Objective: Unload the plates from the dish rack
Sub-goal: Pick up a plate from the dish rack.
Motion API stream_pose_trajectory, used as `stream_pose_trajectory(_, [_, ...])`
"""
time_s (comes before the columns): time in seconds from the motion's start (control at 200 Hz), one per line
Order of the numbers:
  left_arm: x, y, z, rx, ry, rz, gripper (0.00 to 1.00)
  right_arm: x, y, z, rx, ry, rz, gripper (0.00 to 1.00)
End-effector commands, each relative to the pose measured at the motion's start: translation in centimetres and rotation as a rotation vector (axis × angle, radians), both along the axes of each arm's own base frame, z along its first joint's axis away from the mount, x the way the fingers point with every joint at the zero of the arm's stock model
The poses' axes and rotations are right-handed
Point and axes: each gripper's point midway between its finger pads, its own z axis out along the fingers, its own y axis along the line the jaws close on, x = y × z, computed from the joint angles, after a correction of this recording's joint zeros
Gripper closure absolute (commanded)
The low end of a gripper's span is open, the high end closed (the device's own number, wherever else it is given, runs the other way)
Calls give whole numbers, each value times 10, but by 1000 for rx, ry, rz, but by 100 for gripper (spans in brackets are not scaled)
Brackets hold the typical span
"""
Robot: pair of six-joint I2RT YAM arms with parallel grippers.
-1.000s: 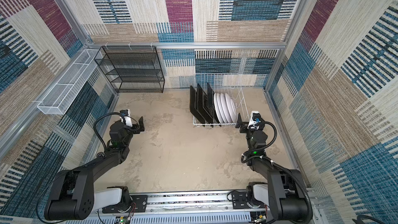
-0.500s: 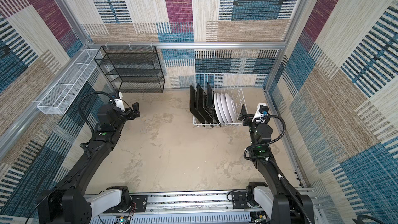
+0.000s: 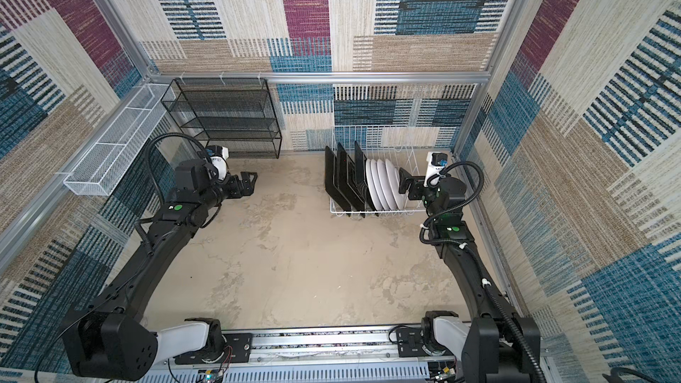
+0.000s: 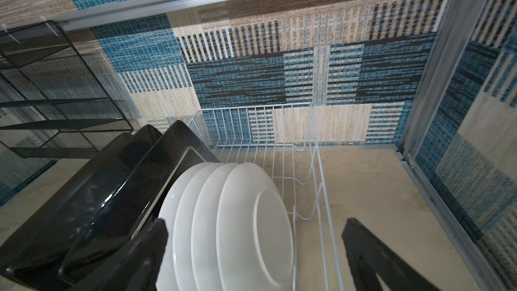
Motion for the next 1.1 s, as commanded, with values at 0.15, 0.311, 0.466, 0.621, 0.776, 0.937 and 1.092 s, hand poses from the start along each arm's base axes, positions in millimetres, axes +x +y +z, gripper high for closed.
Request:
stream_pose_trajectory(0.15, [-10, -67, -14, -57, 177, -165, 12, -8, 35, 8, 64, 29, 207, 0])
stream_pose_trajectory(0.311, [-9, -105, -19, -64, 257, -241, 15, -15, 44, 15, 62, 10, 258, 0])
stream_pose_trajectory(0.466, [-6, -134, -25, -103, 345, -282, 21, -18, 45, 17, 58, 7, 267, 0])
stream_pose_trajectory(0.621, [-3, -158, -29, -160, 405, -318, 26, -21, 47, 16, 67, 5, 278, 0])
stream_pose_trajectory(0.776, [-2, -178, -30, -199, 442, -340, 29, -22, 48, 16, 70, 0, 283, 0])
stream_pose_trajectory(0.937, [1, -196, -30, -232, 464, -364, 33, -24, 48, 17, 74, -9, 286, 0])
stream_pose_trajectory(1.092, [7, -211, -36, -251, 494, -367, 36, -24, 48, 15, 79, -9, 285, 0])
